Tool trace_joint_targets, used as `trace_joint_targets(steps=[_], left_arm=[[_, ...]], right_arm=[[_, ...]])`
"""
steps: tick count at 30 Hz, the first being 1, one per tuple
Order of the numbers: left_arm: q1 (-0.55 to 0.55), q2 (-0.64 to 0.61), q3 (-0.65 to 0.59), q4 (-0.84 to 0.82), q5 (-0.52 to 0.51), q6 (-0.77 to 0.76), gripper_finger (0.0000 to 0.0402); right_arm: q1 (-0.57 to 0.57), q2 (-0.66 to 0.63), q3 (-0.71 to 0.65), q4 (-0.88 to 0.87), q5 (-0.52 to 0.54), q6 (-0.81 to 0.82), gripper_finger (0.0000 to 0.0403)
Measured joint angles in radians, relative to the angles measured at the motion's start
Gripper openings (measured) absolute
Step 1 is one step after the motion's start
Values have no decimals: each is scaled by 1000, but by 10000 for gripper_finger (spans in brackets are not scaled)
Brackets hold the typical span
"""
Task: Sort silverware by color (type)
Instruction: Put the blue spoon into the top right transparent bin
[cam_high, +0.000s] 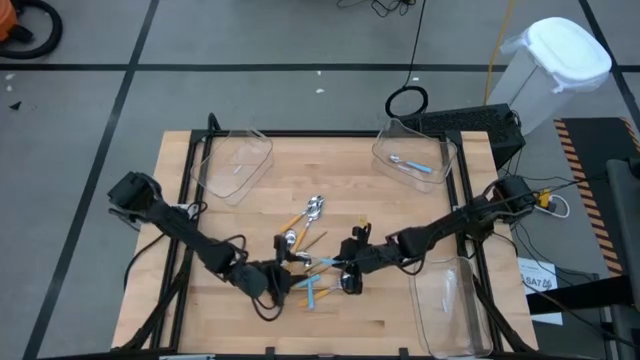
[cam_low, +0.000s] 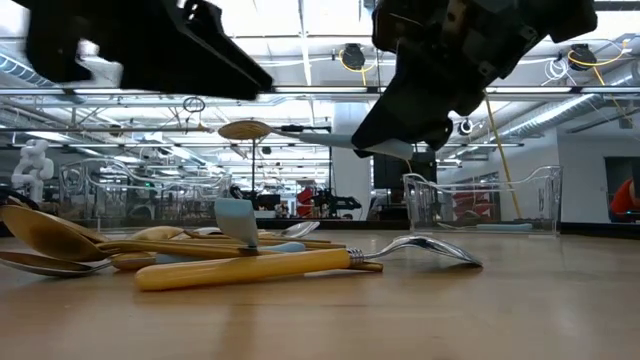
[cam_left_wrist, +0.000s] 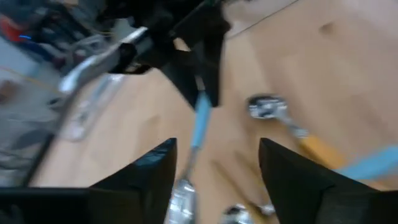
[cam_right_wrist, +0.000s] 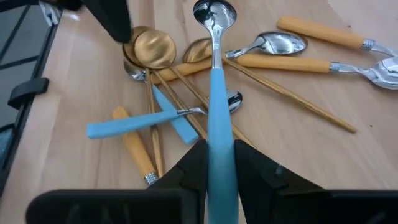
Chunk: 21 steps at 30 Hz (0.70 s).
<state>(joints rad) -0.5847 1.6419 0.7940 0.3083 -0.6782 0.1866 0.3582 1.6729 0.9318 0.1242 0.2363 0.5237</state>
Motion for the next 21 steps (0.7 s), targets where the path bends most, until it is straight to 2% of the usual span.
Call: trace_joint_targets(steps=[3,8,15,21], left_arm=[[-1,57,40,-8,-90,68,261],[0,125,116,-86,-123,105,279],[0,185,206,-330,-335,5,277],[-15,187,233,-445,-430,-120,237]], right_arm=[[-16,-1,0,0,-34,11,57],[-42,-1,0,-1,-94,15,58],[-72,-23,0,-23,-145,9,58],[-70,-137,0,-108,-101,-3,59]])
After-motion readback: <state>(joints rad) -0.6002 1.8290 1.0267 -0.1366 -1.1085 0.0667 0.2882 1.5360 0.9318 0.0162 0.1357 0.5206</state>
